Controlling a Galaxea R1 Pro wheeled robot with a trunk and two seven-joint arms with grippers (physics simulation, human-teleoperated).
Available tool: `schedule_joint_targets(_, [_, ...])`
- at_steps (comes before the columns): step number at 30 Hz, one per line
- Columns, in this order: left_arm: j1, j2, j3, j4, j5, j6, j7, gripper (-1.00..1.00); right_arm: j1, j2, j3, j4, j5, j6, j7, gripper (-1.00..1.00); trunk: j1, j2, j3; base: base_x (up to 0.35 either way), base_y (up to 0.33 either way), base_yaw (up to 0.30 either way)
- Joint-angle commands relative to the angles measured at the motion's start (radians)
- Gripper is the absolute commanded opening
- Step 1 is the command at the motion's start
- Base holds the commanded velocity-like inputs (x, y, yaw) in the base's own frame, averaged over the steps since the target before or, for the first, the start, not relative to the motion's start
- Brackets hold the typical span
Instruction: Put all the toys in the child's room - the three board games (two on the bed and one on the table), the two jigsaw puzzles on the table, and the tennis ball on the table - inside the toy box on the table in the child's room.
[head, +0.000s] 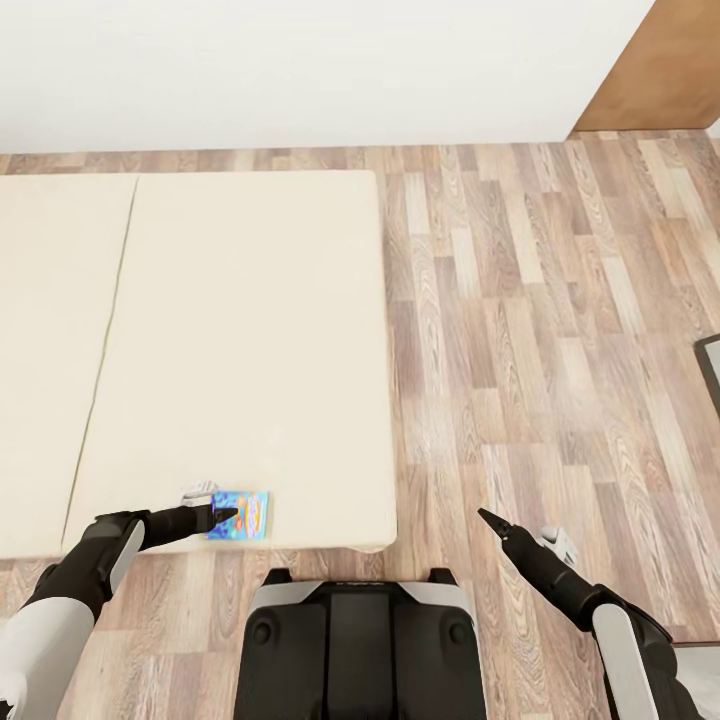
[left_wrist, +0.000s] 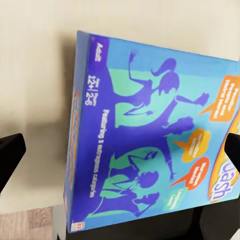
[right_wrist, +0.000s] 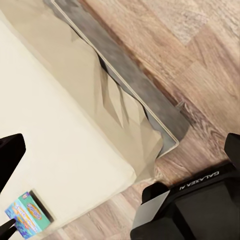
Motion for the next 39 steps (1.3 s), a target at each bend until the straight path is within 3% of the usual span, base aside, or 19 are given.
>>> schedule_joint_targets(1, [0.000, 0.000, 0.003, -0.001, 0.002, 0.008, -0.004, 1.00, -0.001, 0.001, -0.003, -0.001, 0.001, 0.007, 0.005, 1.00, 0.001, -0.002, -0.002, 0.043, 0.000, 0.000])
schedule_joint_targets(39, [0.000, 0.000, 0.003, -0.001, 0.002, 0.008, -0.004, 1.00, -0.001, 0.001, -0.002, -0.001, 0.000, 0.004, 0.005, 1.00, 0.001, -0.002, -0.005, 0.026, -0.075, 0.000])
